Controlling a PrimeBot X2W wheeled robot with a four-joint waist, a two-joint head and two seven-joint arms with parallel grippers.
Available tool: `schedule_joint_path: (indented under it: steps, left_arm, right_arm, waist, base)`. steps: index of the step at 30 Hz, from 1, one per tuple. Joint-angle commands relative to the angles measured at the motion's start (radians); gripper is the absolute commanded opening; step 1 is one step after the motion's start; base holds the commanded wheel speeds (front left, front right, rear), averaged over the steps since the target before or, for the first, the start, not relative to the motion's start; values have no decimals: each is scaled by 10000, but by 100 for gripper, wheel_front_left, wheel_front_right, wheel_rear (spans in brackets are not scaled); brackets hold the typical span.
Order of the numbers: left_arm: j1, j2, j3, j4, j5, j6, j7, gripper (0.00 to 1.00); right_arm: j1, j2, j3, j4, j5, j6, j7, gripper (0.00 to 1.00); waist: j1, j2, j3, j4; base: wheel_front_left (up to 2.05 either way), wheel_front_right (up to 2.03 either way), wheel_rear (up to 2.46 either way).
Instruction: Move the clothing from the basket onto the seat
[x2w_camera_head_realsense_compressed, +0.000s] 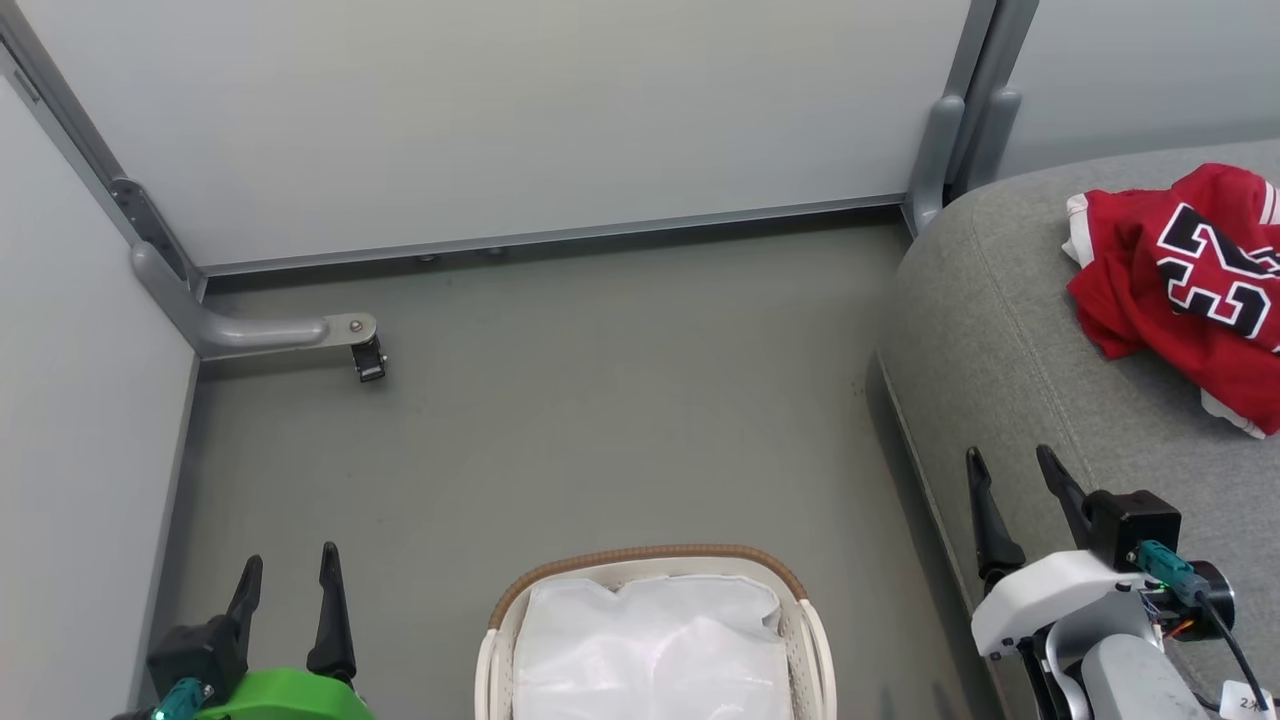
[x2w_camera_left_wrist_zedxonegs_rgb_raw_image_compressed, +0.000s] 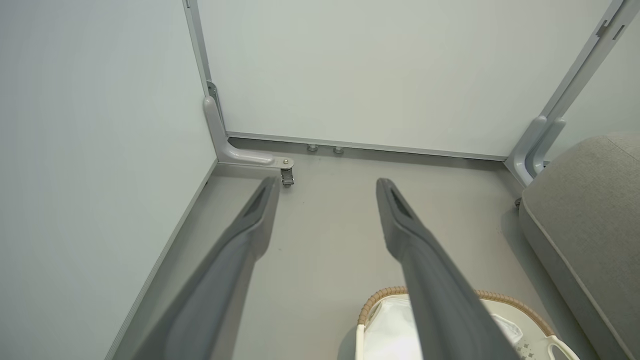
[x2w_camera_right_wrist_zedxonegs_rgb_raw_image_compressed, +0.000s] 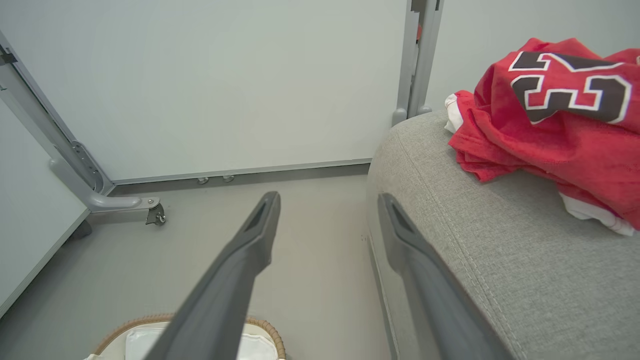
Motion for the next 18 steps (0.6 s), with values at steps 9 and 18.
schedule_joint_path:
  steps: [9,18]
  left_arm:
    - [219,-124,-124,183,-280,0,22,0]
    - [122,-154,6,111,-1658,-2,446,0]
  right_arm:
    - [215,65,47,238,43,0,42,0]
    - [281,83,-108,166,1524,-1,505,0]
  waist:
    - [1,0,-177,84]
    - [1,0,-189,68]
  base:
    - [0,0,0]
    - [0,0,0]
